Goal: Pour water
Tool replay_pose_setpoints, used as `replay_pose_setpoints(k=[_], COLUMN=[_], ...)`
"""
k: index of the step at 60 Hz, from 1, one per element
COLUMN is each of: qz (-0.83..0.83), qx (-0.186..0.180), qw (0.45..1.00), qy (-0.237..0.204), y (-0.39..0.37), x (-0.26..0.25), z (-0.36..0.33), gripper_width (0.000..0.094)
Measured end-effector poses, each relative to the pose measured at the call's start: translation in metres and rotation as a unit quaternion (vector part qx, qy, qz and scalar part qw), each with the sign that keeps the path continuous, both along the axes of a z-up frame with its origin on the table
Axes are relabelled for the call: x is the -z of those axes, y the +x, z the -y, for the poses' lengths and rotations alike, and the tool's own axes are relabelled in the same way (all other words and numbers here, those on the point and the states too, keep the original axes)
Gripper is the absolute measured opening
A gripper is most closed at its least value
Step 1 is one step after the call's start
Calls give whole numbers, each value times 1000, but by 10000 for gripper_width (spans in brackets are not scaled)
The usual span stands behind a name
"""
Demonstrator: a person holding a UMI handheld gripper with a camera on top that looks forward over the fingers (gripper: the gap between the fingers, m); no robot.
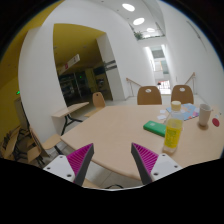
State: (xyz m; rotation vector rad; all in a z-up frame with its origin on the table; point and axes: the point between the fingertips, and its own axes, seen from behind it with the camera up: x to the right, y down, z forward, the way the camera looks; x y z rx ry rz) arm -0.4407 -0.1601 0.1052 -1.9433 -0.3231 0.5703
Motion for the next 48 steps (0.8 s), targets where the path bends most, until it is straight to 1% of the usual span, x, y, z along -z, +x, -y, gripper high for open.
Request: replay_pose_setpoints(k=[9,11,17,27,34,41,48], qz=[-1,2,9,23,31,49,68], qx=[9,17,40,102,134,139,127], qw=[1000,1000,999,994,990,989,989], qy=[6,11,21,37,23,25,34], y=[20,20,63,126,160,171,168], x=[-5,-4,-11,-11,8,22,35], z=[-1,-6,-13,-42,-75,-109,-143], gripper_width=[816,816,818,817,816,817,817])
